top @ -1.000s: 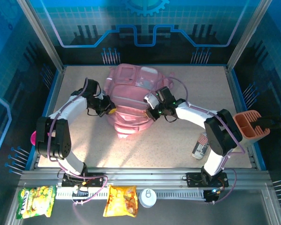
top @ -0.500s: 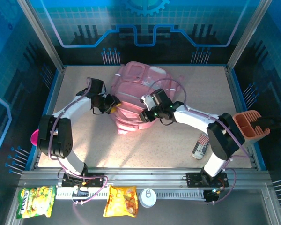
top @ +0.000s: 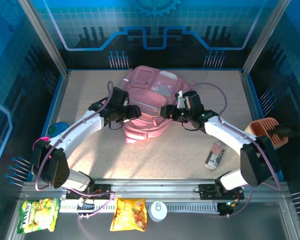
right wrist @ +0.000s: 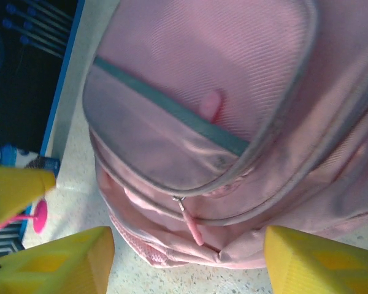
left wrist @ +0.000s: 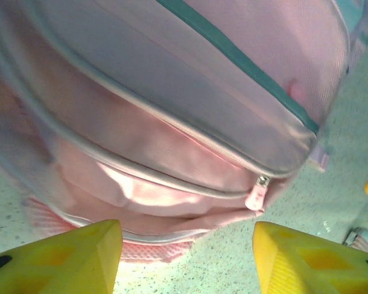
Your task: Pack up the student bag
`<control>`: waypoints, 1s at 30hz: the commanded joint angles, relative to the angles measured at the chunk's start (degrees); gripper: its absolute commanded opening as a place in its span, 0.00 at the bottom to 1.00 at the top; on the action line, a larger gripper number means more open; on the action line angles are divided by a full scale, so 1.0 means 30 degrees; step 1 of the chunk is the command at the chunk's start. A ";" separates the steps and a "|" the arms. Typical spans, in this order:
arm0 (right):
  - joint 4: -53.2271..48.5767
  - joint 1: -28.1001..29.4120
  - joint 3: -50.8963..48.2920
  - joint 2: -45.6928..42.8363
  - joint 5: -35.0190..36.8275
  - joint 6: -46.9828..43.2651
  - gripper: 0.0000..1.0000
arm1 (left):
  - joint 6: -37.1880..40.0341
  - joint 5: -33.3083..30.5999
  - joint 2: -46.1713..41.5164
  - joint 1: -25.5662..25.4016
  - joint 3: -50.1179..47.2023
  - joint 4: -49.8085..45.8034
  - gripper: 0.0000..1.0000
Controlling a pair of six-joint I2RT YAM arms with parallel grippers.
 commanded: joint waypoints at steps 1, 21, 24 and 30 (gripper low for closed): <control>0.1189 -0.0625 -0.0331 0.0607 -0.0500 0.3694 0.66 | 0.0608 -0.3563 0.1262 -0.2048 0.1380 -0.0905 0.58; 0.2024 -0.2007 -0.1892 0.0779 -0.0482 0.5785 0.65 | 0.1197 -0.8250 0.9312 -0.5934 0.8060 -0.5010 0.36; 0.2120 -0.2014 -0.1951 0.0836 -0.0578 0.6080 0.65 | 0.1157 -0.8270 0.9372 -0.5921 0.7952 -0.4991 0.23; 0.2548 -0.1994 -0.1636 0.1396 -0.1529 0.7716 0.56 | 0.1785 -0.7756 0.8810 -0.5902 0.7405 -0.3947 0.00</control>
